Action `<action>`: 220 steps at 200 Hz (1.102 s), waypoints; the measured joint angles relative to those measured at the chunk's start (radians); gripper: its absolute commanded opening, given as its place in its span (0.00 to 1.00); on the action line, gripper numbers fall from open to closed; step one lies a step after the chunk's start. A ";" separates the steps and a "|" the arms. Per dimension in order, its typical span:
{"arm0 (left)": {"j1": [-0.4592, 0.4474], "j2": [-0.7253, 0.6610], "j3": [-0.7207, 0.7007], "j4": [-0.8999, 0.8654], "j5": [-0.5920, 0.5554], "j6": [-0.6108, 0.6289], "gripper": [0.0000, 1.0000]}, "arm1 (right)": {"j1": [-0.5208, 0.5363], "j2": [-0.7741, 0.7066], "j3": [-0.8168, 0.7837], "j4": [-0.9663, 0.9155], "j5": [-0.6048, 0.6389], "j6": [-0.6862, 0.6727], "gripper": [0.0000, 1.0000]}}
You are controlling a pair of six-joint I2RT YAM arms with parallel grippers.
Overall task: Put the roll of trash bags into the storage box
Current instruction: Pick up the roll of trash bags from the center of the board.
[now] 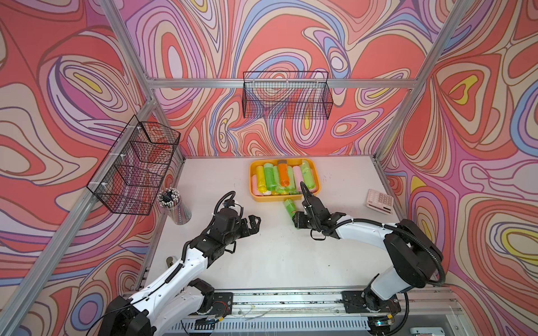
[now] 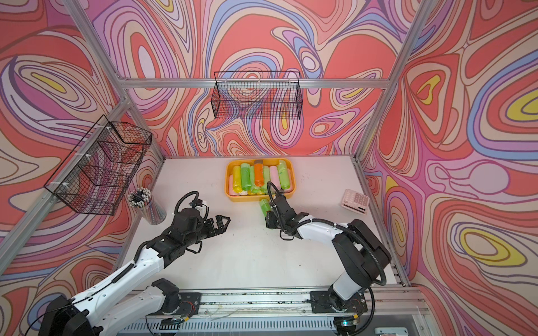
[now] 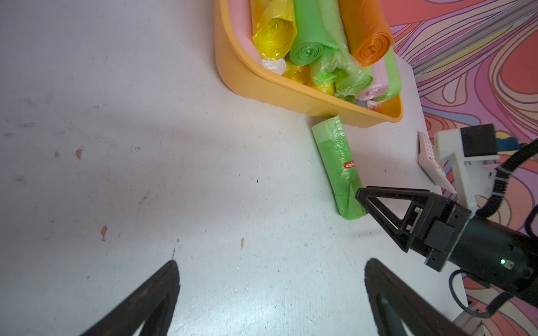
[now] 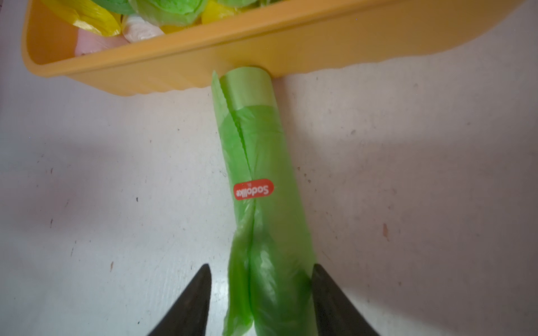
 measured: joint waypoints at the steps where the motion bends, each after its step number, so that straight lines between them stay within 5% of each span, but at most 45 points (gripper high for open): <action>1: 0.000 0.000 0.000 0.000 0.000 0.000 1.00 | 0.000 0.003 0.004 -0.002 0.000 -0.002 0.56; 140: 0.000 0.010 -0.055 0.027 0.004 -0.013 1.00 | 0.021 0.200 0.152 -0.078 0.089 -0.037 0.55; 176: 0.000 0.015 -0.056 0.032 0.004 -0.013 1.00 | 0.023 0.208 0.156 -0.080 0.114 -0.032 0.32; 220: 0.000 0.021 -0.056 0.040 0.008 -0.017 1.00 | 0.023 0.204 0.152 -0.078 0.121 -0.015 0.28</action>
